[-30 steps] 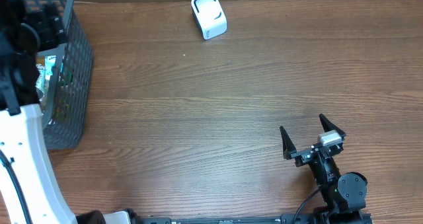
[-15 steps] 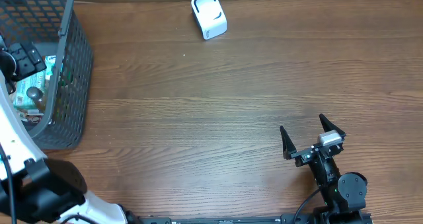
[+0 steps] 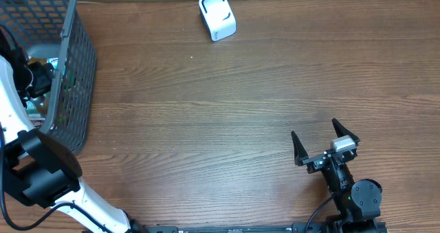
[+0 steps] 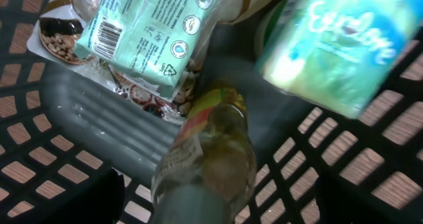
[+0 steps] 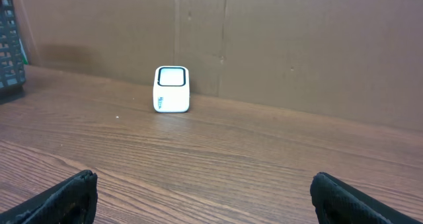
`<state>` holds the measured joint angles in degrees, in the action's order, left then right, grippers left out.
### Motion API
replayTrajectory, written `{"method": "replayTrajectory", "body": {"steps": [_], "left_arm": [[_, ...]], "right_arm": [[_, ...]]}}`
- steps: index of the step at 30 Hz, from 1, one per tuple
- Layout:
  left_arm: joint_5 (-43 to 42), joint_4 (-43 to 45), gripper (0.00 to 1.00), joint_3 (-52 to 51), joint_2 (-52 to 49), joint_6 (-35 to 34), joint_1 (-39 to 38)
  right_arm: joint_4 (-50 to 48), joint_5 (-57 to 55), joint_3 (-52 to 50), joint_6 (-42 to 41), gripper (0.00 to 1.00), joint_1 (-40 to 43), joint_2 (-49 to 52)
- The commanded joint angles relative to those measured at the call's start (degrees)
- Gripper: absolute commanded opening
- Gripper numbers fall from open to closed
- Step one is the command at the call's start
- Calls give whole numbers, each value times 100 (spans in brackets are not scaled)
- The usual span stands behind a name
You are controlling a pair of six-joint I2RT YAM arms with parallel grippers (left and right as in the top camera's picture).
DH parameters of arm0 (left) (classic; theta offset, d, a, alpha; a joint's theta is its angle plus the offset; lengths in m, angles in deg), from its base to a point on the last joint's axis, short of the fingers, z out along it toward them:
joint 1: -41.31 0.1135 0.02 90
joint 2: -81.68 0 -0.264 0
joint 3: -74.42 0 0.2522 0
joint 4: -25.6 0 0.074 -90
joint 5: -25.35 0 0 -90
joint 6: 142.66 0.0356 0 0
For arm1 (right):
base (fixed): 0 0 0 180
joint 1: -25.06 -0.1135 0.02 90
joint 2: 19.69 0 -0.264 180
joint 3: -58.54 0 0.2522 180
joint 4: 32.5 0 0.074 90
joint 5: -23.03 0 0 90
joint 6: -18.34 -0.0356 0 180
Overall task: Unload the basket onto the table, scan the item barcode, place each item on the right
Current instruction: 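Grasp the yellow Vim bottle with the left gripper and lift it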
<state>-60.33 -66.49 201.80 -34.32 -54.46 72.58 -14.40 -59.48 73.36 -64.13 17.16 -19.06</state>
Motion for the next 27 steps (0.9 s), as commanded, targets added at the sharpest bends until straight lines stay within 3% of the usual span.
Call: {"method": "replayTrajectory", "body": {"steps": [1, 8, 9, 12, 19, 24, 27], "left_arm": [[186, -55, 87, 85, -168, -144, 28], [232, 308, 85, -490, -186, -138, 33], [229, 393, 83, -597, -186, -140, 33], [225, 557, 64, -807, -186, -140, 33], [203, 638, 59, -846, -186, -142, 33], [164, 612, 42, -704, -129, -142, 33], [160, 557, 40, -435, -39, -168, 33]], "right_arm": [[-17, 11, -61, 2, 100, 20, -44], [-20, 11, -61, 2, 100, 20, -44], [-20, 11, -61, 2, 100, 20, -46], [-20, 13, -61, 4, 100, 20, -44], [-20, 11, -61, 2, 100, 20, -44], [-20, 11, -61, 4, 100, 20, -44], [-17, 11, -61, 4, 100, 20, -44]]}}
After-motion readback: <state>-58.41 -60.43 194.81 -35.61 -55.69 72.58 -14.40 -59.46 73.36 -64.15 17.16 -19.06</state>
